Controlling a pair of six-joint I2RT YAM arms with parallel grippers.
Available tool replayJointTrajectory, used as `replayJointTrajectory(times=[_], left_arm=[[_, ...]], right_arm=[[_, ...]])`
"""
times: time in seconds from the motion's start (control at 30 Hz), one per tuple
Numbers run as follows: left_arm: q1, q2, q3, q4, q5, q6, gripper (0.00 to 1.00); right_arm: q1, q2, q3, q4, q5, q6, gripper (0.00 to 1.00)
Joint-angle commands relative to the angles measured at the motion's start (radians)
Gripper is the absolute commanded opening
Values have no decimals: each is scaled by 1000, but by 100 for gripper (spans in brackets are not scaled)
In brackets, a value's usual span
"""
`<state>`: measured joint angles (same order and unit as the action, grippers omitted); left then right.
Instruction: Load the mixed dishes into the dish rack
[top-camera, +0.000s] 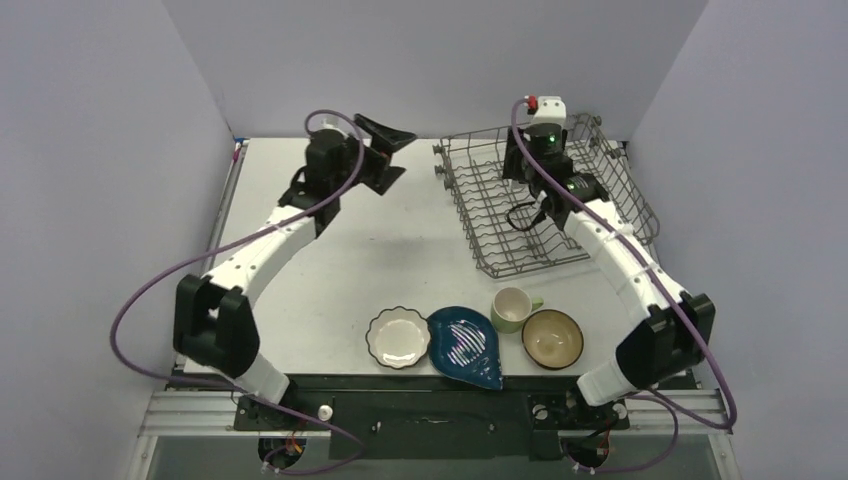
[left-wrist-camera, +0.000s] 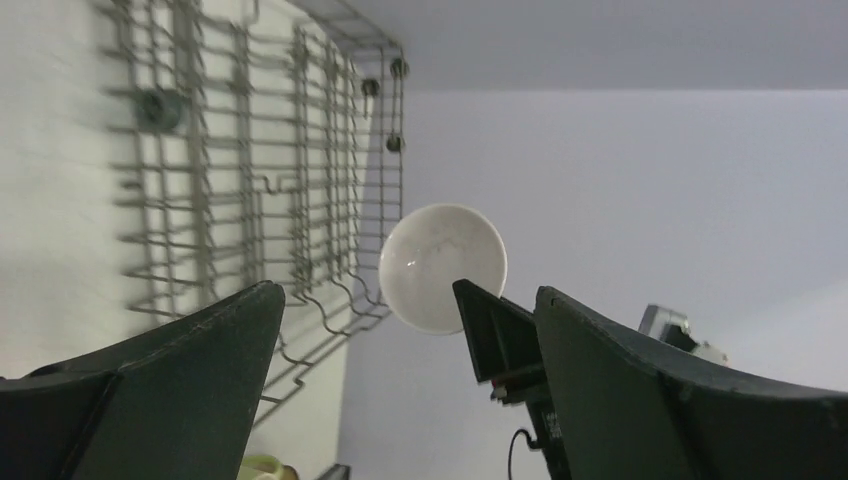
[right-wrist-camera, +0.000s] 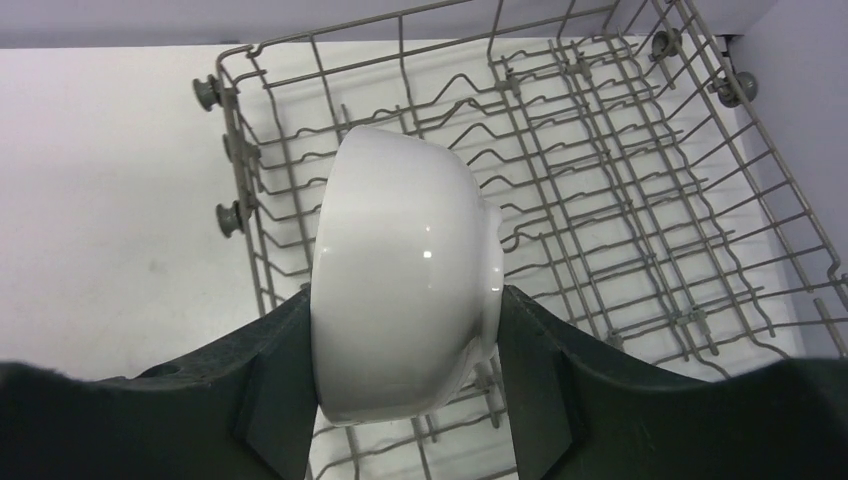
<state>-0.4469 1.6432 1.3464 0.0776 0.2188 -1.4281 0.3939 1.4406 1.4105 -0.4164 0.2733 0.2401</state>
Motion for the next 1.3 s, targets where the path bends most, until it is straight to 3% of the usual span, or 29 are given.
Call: replayJointTrajectory(times=[0.0, 0.2, 0.43, 0.53, 0.9, 1.27], left_arm=[[108, -246, -81, -106, 0, 290, 97], [246, -521, -261, -259, 183, 572, 96], [266, -711, -301, -560, 184, 865, 96], [255, -759, -299, -694, 122, 972, 96], [249, -817, -345, -738, 140, 965, 96], [250, -818, -391, -715, 174, 949, 96]], right_arm=[[-10, 150, 171, -17, 108, -81, 0], [-11, 390, 432, -119, 183, -245, 0], [9, 643, 729, -223, 313, -447, 0], [28, 714, 784, -234, 380, -505, 0], [50, 903, 878, -156, 497, -628, 0], [61, 1002, 905, -116, 455, -639, 0]])
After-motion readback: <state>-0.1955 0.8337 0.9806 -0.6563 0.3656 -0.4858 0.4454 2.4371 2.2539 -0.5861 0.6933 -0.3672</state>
